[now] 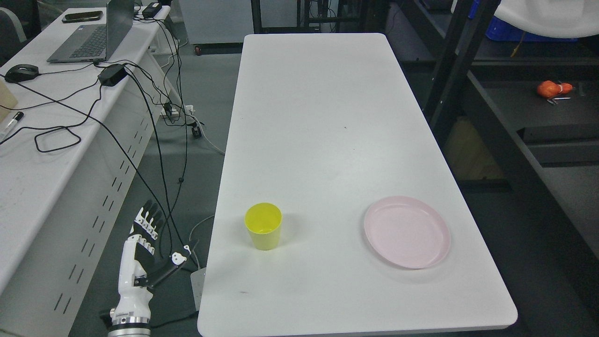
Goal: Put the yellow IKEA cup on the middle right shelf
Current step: 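Raise the left hand from beside the table toward the yellow cup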
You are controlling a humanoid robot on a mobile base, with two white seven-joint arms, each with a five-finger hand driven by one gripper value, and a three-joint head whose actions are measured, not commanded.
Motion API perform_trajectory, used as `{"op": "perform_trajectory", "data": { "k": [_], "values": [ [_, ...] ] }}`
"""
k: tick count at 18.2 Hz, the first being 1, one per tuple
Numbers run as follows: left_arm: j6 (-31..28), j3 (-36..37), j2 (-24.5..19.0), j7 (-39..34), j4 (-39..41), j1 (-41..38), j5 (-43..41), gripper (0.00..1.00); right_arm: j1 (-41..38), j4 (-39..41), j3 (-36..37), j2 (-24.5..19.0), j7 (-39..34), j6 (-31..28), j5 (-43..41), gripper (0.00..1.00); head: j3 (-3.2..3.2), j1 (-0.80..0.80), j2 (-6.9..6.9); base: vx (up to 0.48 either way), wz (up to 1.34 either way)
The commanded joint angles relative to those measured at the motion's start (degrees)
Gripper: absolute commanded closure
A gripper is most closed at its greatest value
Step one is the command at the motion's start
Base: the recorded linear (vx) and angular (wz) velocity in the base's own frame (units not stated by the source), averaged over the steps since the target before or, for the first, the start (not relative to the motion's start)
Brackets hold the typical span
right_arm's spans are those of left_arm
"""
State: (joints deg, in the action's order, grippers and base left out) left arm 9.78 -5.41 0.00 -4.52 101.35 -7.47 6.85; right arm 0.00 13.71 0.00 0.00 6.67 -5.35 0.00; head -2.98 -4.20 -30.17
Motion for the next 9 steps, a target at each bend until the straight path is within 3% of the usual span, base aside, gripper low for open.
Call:
{"op": "perform_trajectory", "data": {
  "k": [1,6,9],
  "values": [
    [0.2,0.5,-1.6,0.0,0.3,-0.5,1.7,0.01,-0.8,0.0,-1.0,1.0,0.0,0.0,-1.4,0.01,0.0,0.0,0.0,-0.013,-0.02],
    [0.2,0.5,-1.2,1.8,-2.3,2.2,6.6,0.01,-0.8,0.0,-1.0,1.0,0.0,0.0,-1.4,0.01,0.0,0.0,0.0,-0.038,-0.01],
    [-0.5,0.5,-1.1,5.7,-5.5,6.2,16.7,0.01,-0.8,0.0,-1.0,1.0,0.0,0.0,-1.4,0.01,0.0,0.0,0.0,-0.038,0.0]
  ]
}}
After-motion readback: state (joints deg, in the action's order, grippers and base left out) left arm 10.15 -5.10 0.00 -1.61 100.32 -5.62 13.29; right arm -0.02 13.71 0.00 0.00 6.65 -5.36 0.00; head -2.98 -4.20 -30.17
